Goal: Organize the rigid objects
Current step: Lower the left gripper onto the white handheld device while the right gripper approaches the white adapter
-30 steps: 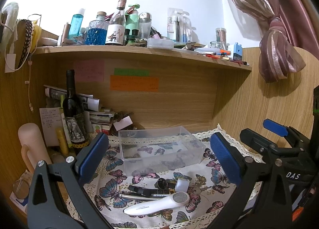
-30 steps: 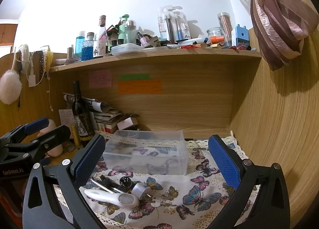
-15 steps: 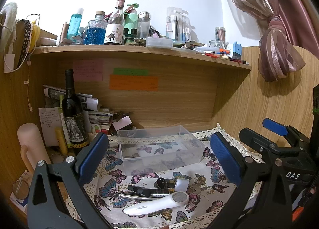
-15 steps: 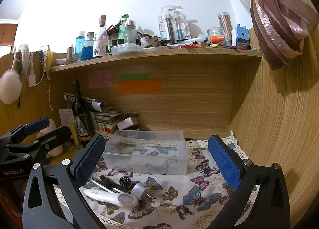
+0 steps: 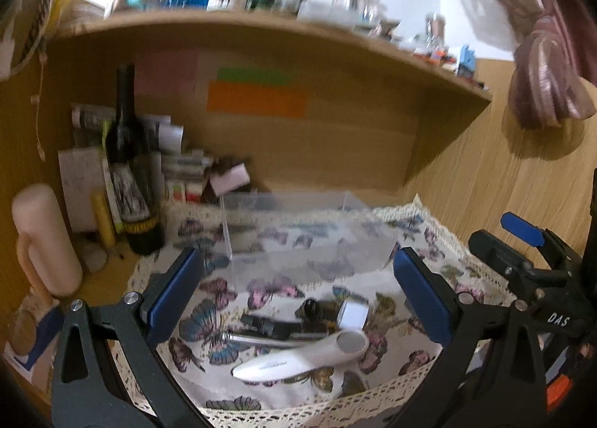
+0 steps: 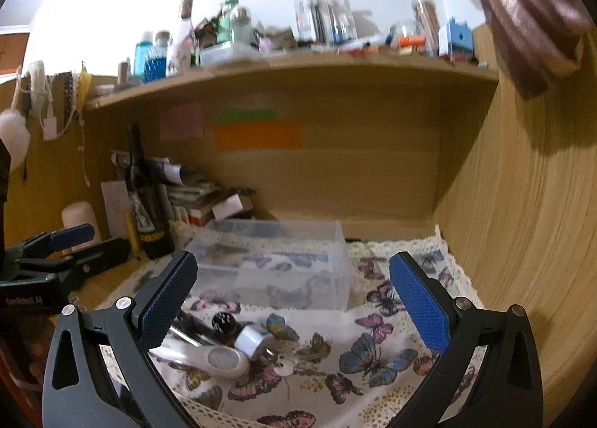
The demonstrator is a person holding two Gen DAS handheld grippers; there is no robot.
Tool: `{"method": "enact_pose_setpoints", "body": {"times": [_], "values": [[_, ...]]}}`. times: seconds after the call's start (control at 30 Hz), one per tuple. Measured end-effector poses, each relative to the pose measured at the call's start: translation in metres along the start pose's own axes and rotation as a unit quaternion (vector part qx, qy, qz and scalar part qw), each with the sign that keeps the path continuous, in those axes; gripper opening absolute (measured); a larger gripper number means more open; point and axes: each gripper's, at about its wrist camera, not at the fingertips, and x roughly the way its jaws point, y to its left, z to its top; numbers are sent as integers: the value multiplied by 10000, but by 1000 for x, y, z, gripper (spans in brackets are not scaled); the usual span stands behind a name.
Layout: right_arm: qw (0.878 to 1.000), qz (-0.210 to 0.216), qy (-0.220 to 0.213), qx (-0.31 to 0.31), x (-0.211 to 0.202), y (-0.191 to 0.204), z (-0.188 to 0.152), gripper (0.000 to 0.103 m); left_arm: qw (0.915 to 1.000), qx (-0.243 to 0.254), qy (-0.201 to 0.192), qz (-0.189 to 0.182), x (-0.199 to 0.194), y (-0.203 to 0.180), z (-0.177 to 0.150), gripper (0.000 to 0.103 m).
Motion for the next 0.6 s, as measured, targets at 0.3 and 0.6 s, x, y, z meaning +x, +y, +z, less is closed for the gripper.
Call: {"method": "enact_pose_setpoints", "body": {"times": [0.3, 0.6], "values": [[9976, 117, 677, -89, 30, -8, -26, 99, 9954, 112, 946, -85, 40, 4, -32, 81], [9914, 309, 1271, 9, 54, -19, -45, 78, 9866, 282, 1535, -478, 67, -4, -50, 78]]}}
